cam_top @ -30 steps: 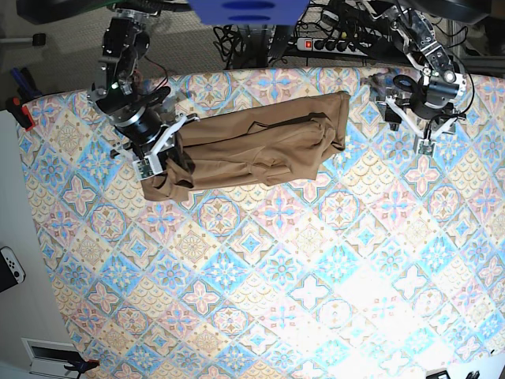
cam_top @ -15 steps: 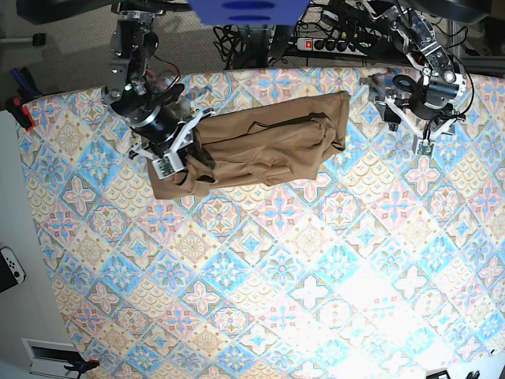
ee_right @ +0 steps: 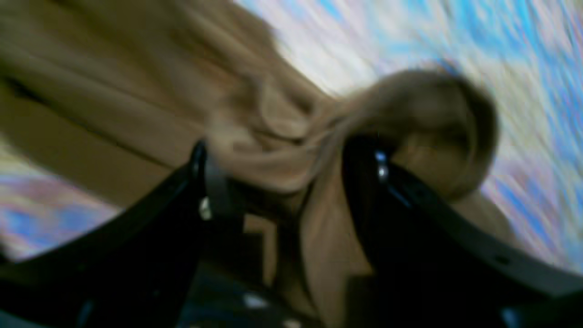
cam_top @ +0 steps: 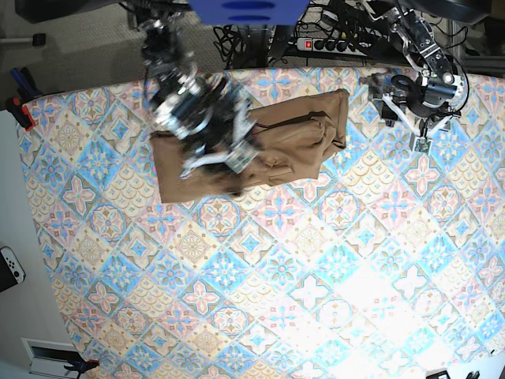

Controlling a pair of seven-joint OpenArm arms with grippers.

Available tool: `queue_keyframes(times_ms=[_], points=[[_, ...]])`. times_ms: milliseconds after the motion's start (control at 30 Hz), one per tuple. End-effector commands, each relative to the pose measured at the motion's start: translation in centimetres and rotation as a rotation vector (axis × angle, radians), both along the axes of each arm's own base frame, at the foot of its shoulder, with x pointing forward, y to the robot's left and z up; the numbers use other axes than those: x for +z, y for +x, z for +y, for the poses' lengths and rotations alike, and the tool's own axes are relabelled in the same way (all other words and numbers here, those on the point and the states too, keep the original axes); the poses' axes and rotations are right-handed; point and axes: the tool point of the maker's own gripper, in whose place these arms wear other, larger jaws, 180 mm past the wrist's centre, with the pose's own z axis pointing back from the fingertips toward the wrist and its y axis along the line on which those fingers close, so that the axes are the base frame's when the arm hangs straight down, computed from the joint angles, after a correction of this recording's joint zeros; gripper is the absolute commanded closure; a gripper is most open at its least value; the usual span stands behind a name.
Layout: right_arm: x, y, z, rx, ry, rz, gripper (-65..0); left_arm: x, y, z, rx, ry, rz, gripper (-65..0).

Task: Layout the t-shirt on the table in an organized manner, then fold the t-shirt properly
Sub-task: 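Push the strip end with the right gripper toward the left gripper, then grasp the folded end of the brown strip with the right gripper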

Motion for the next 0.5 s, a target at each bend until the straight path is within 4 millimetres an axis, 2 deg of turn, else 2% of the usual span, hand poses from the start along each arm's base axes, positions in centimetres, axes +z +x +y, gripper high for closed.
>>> queue_keyframes(times_ms=[0,100,233,367,467], points=[[-0.5,-1.7,0.4,0.040,-0.011,0.020,-31.1,0.8,0.6,0.3,-0.003,0.013,-0.034,-43.2],[-2.0,-4.6,1.1,0.145,-0.076,0.047,-29.3,0.8,0.6,0.3,-0.003,0.013,-0.034,-43.2],[-1.8,-5.8,2.6,0.213,-0.075,0.040,-25.3,0.8,0.6,0.4,-0.003,0.014,-0.034,-43.2],[-1.8,-4.9,1.4,0.171,-0.083,0.031,-18.8,0.9,0.6,0.3,-0.002,0.013,-0.035,-43.2],[-1.1,-3.7,0.1,0.124,-0.088,0.005,-8.3,0.8,0.6,0.3,-0.002,0.011,-0.035,-43.2]])
